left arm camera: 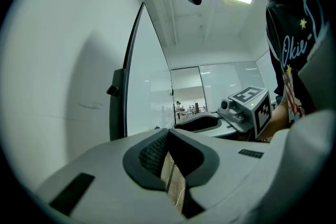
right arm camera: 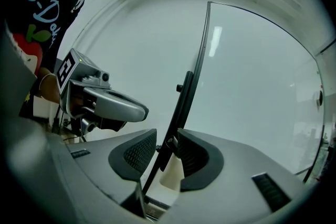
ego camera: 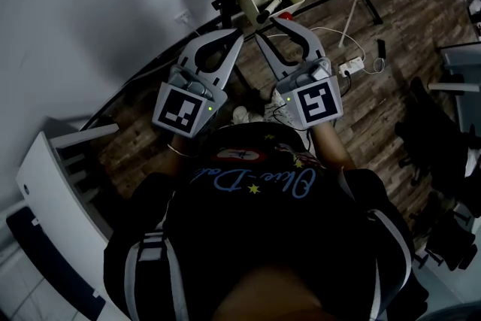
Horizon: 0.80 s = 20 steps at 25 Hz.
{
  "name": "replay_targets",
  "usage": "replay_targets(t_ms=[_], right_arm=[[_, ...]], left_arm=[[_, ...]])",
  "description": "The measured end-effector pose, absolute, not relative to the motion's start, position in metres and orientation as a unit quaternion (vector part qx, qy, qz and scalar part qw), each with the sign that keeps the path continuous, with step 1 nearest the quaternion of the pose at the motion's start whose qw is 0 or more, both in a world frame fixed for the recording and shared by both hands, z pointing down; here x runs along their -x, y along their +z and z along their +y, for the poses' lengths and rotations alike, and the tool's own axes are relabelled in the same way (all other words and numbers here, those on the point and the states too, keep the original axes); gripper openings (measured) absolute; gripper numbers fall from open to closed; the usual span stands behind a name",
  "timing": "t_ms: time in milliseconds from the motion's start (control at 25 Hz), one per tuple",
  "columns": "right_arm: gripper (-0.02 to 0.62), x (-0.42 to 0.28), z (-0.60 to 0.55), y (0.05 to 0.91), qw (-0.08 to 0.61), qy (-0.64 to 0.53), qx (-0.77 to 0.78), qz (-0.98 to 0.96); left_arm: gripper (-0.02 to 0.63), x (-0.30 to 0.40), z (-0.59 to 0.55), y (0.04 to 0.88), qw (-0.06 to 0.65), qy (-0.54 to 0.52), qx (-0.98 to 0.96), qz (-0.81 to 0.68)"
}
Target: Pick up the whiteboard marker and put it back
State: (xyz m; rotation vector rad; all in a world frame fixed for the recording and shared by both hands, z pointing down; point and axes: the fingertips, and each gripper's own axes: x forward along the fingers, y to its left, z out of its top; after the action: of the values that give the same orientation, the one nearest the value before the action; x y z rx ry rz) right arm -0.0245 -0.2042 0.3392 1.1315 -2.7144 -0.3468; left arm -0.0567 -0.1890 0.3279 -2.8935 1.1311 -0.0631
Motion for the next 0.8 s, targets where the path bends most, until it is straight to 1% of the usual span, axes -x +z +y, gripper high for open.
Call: replay_targets(t_ms=[800], right_arm=[[0.127,0.033,-0.232,0.358,0.133,-0.166,-0.365,-0.906]], left_arm=[[0.014,0.073,-0.198,0.334,0.010,-0.024,0.915,0.404]])
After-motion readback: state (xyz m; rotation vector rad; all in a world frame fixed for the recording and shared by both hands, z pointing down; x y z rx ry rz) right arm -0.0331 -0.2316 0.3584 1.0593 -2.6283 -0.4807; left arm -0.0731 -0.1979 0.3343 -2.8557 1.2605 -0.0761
